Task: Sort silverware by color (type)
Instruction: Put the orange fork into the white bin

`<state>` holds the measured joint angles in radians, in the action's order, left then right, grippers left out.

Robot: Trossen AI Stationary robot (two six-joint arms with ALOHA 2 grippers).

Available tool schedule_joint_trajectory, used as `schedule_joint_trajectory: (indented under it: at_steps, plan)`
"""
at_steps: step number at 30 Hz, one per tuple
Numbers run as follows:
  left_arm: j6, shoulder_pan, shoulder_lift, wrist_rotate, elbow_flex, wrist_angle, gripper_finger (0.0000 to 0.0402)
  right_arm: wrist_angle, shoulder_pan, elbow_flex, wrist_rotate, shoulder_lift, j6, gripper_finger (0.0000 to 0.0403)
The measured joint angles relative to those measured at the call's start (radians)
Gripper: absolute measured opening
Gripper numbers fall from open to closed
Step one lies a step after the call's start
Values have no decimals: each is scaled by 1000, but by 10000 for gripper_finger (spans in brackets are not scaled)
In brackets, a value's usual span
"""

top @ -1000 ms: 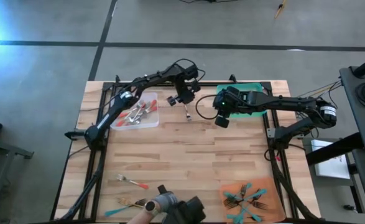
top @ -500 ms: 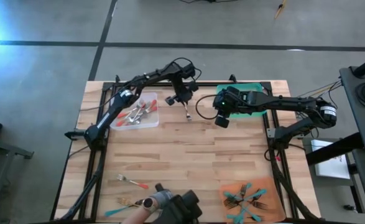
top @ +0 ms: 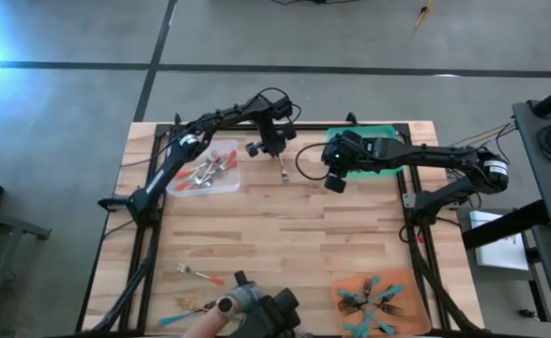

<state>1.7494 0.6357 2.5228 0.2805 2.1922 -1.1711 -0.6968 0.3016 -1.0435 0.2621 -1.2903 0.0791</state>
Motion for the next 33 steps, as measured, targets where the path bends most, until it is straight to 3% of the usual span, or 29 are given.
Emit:
schedule_joint_trajectory:
  at_steps: [9, 33]
  plan:
    - [-56, -26, 8, -82, 62, -35, 51, 0, 0, 0, 0, 0, 0, 93]
    - [66, -42, 12, -101, 70, 22, 51, 0, 0, 0, 0, 0, 0, 93]
